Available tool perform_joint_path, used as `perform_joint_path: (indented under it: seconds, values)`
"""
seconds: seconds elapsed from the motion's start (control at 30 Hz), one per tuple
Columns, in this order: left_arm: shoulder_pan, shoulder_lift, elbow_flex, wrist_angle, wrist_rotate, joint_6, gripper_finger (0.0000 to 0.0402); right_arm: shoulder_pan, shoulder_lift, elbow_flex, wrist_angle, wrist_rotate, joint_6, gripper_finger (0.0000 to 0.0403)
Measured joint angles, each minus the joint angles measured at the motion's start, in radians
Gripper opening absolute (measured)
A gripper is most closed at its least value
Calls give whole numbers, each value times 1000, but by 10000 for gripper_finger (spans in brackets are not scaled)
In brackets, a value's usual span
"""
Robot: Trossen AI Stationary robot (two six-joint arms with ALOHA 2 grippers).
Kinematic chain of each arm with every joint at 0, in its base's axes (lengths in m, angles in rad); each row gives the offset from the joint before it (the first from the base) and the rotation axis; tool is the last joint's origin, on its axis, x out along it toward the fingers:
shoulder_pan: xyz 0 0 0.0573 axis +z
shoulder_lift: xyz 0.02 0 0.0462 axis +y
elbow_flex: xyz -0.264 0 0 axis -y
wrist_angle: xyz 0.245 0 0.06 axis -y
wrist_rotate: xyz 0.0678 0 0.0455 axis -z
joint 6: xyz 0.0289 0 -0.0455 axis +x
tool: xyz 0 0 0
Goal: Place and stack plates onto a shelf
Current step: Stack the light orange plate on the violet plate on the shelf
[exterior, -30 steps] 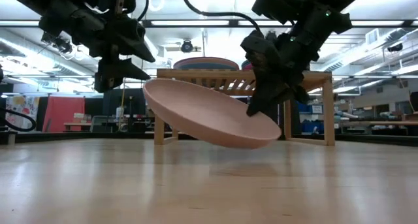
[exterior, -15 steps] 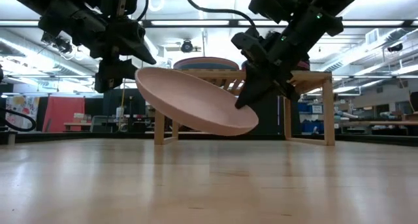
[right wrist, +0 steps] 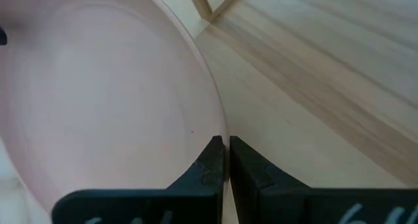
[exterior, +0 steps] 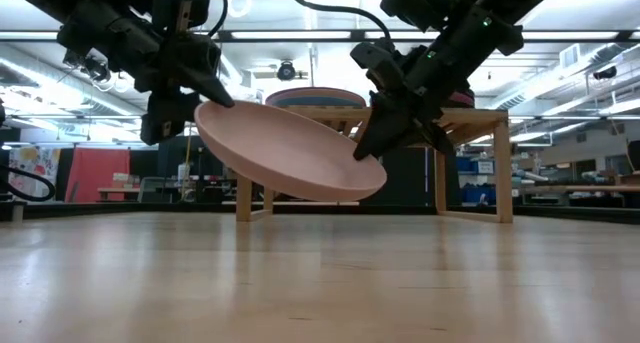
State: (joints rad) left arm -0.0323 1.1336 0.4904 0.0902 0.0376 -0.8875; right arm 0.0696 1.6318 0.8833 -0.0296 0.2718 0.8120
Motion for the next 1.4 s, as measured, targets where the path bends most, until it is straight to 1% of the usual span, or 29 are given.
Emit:
perform_joint_path:
  seconds: [0.13, 0.3, 0.53, 0.7, 0.87, 1.1, 1.2, 1.4]
  values:
    - [0, 0, 0, -3, -1, -2, 116, 0, 0, 0, 0, -1, -1, 19]
    - [0, 0, -1, -8, -6, -3, 100, 1, 0, 0, 3, -9, -2, 38]
    - [0, 0, -1, -2, -3, 0, 84, 1, -1, 1, 43, -87, -34, 46]
    - [0, 0, -1, -6, -1, 0, 75, 1, -1, 1, 78, -115, -55, 55]
    - [0, 0, -1, -3, -1, 0, 67, 1, -1, 1, 105, -154, -56, 79]
    - [0, 0, -1, -1, 0, 0, 54, 1, -1, 1, 137, -217, -56, 128]
    - [0, 0, -1, -1, 0, 0, 52, 1, -1, 1, 149, -226, -56, 147]
    - [0, 0, -1, 0, 3, 0, 52, 1, -1, 1, 175, -266, -56, 166]
